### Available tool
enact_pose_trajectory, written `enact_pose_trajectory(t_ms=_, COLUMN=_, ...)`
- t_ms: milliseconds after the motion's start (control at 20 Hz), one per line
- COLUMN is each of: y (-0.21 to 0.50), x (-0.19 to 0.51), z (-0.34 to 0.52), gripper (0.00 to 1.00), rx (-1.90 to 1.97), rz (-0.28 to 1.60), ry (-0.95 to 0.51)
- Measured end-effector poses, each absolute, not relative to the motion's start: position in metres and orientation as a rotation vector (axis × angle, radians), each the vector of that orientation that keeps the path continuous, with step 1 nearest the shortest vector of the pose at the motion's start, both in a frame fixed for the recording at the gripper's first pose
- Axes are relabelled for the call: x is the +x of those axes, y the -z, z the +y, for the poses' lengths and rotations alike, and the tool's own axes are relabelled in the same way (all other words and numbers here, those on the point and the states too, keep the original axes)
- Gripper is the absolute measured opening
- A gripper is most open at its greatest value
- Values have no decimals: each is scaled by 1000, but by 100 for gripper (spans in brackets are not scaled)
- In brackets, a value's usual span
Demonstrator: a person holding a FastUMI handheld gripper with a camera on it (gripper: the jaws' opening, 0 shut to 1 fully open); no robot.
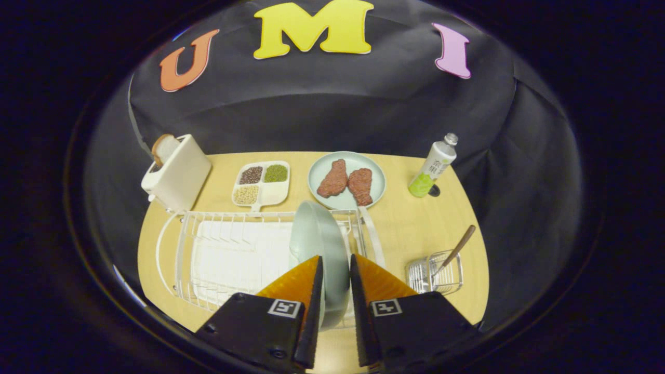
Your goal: Take the plate from the dish rack, then take the spoon from the basket and place it into the plate.
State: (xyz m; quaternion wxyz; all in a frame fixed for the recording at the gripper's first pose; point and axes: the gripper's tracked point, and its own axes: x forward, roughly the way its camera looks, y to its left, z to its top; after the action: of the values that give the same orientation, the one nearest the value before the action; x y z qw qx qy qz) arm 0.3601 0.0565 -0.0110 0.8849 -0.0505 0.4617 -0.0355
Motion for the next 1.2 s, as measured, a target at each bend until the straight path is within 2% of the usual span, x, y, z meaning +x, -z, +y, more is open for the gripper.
enact_pose_trajectory(t_ms=50, y=8, x=354, z=61, gripper=28, rx=-139, rz=963, ry=99)
enact_pose_trajectory(t_ms=200, y=4, x=352, z=65, gripper=25, rx=-288, rz=922, ry=207)
enact_pose_trajectory(t_ms=400, y=-4, x=348, z=74, gripper=14, rx=-470, rz=842, ry=354)
enact_pose_trajectory(t_ms=700, y=-10, x=336, z=72, gripper=11, rx=-495, rz=771, ry=552)
enact_pose_trajectory(t_ms=1000, y=-19, x=325, z=60, gripper=11, rx=-518, rz=691, ry=648)
enact_pose_trajectory(t_ms=1200, y=-19, x=317, z=69, gripper=11, rx=-541, rz=657, ry=637)
